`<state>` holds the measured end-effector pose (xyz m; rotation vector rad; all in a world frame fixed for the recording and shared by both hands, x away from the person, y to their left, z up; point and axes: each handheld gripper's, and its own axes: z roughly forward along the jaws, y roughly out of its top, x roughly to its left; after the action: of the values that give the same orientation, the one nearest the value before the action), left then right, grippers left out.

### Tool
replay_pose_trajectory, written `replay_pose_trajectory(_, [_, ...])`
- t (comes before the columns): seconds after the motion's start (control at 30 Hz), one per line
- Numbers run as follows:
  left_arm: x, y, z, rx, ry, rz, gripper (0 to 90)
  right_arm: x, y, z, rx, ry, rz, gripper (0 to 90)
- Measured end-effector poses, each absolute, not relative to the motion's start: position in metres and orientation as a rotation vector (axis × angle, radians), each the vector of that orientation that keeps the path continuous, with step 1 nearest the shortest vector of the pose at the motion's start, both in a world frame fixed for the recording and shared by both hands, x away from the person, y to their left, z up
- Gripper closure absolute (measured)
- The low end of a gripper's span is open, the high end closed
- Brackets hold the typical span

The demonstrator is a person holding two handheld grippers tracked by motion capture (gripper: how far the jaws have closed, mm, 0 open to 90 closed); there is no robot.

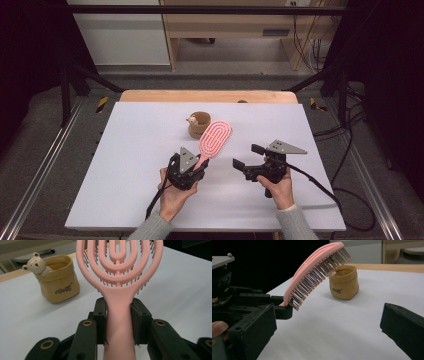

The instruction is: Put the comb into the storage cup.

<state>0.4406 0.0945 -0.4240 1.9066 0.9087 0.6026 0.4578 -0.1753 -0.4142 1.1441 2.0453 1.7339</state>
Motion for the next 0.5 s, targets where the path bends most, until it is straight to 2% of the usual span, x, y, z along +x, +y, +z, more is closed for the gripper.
replay_pose_trajectory(0.5, [0.435, 0.076, -0.428, 1.903, 0.888, 0.599, 68.9, 0.459, -0.175, -0.414, 1.165, 2.044, 1.747, 1.9])
